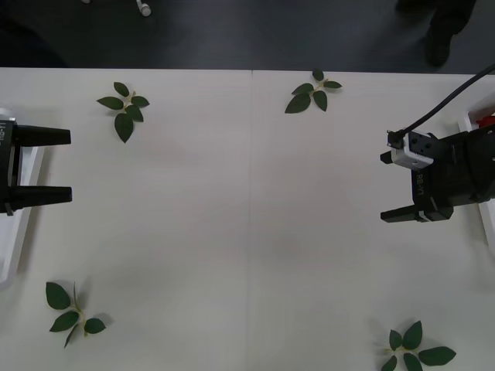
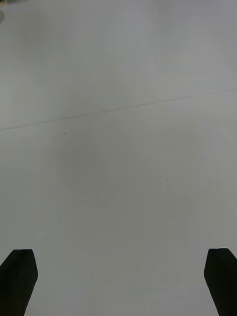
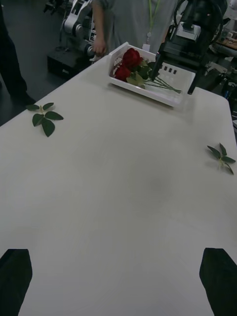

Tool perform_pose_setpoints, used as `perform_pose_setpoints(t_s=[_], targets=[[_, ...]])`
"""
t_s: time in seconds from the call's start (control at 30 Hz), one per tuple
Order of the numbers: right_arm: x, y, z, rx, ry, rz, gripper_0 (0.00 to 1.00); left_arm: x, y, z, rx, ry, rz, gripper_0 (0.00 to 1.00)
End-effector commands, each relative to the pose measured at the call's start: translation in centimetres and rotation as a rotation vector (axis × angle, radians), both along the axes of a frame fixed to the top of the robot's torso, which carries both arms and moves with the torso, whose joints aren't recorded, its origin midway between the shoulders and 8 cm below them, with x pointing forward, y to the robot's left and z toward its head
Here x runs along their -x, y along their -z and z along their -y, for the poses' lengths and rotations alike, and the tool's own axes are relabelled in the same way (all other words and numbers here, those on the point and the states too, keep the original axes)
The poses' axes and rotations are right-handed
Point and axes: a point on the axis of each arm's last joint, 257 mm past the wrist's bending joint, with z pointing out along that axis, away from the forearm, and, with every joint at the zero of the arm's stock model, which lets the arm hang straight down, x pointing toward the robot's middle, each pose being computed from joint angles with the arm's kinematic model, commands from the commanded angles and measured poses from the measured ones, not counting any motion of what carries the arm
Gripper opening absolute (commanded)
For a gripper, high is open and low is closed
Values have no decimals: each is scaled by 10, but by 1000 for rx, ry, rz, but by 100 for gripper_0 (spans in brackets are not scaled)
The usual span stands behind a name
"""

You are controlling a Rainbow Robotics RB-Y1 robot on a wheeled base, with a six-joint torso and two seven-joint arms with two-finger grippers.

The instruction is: Put the red flowers into the right box and the blue flowers into the left box

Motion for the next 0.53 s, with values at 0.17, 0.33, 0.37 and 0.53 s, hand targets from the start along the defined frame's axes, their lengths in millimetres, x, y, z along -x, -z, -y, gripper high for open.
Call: perform_pose_setpoints(t_s=[0.17, 0.33, 0.37, 0.53], targets=[[-1, -4, 6, 11, 14, 15, 100, -1, -7, 5, -58, 43, 52, 100], [-1, -4, 6, 11, 14, 15, 100, -1, -7, 5, -58, 43, 52, 100], [-1, -4, 6, 11, 14, 15, 100, -1, -7, 5, -58, 43, 52, 100], [-1, -4, 6, 11, 14, 15, 100, -1, -7, 5, -58, 43, 52, 100]])
